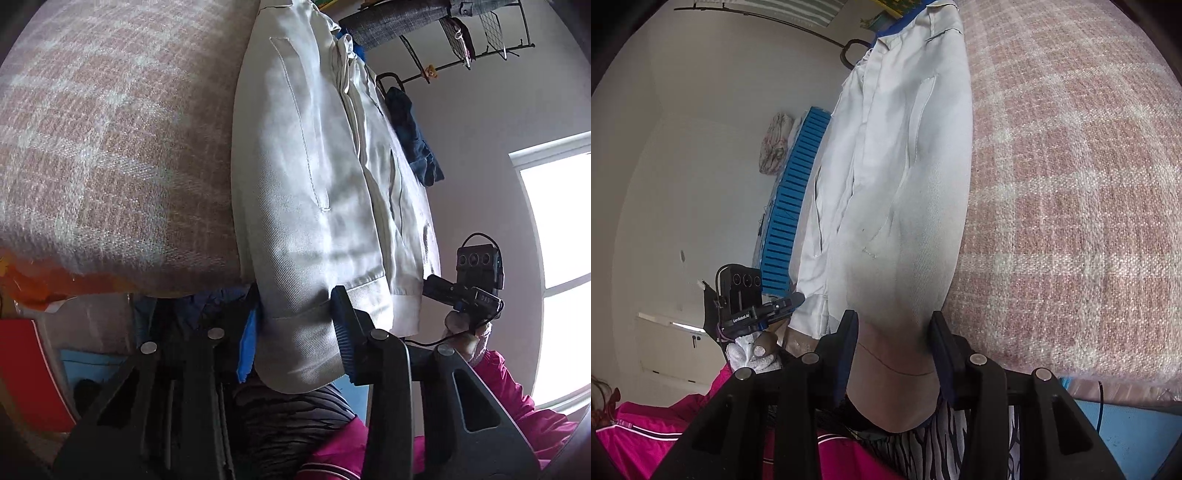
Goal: Fold large clothes
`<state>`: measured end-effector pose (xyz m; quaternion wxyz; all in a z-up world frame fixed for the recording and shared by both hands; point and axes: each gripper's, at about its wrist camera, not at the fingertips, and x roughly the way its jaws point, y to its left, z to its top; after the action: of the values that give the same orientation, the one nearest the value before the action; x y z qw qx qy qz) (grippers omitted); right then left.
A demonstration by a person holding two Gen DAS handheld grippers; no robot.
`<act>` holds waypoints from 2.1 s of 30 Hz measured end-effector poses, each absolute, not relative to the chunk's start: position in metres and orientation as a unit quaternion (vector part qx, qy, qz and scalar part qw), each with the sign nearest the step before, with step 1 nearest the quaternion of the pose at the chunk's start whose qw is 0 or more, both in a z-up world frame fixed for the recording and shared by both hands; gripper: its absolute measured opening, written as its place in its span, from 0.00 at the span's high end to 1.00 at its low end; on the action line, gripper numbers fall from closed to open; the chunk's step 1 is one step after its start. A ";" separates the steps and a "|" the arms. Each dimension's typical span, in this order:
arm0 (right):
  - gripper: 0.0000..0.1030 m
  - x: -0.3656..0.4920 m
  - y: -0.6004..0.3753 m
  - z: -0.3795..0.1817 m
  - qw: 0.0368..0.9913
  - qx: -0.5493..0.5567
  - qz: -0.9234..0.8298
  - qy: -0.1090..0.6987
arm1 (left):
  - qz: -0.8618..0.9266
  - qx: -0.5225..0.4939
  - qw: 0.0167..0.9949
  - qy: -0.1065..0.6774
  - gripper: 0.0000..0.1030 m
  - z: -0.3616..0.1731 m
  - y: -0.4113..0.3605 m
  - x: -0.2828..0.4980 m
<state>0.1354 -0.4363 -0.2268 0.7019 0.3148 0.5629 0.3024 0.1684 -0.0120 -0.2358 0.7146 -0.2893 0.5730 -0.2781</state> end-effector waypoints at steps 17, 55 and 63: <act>0.90 0.144 -0.401 -0.184 0.738 0.295 0.327 0.510 | -0.277 -0.261 0.741 0.552 0.87 -0.192 -0.015 0.173; 0.70 0.289 -0.484 -0.196 0.777 0.369 0.198 0.471 | -0.205 -0.361 0.752 0.512 0.68 -0.195 0.002 0.393; 0.54 0.253 -0.457 -0.201 0.791 0.304 0.240 0.474 | -0.253 -0.293 0.761 0.521 0.67 -0.197 0.005 0.363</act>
<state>0.2529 -0.4574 -0.2014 0.7911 0.3037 0.4735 0.2402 0.3633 0.0048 -0.1965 0.7606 -0.2926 0.5213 -0.2531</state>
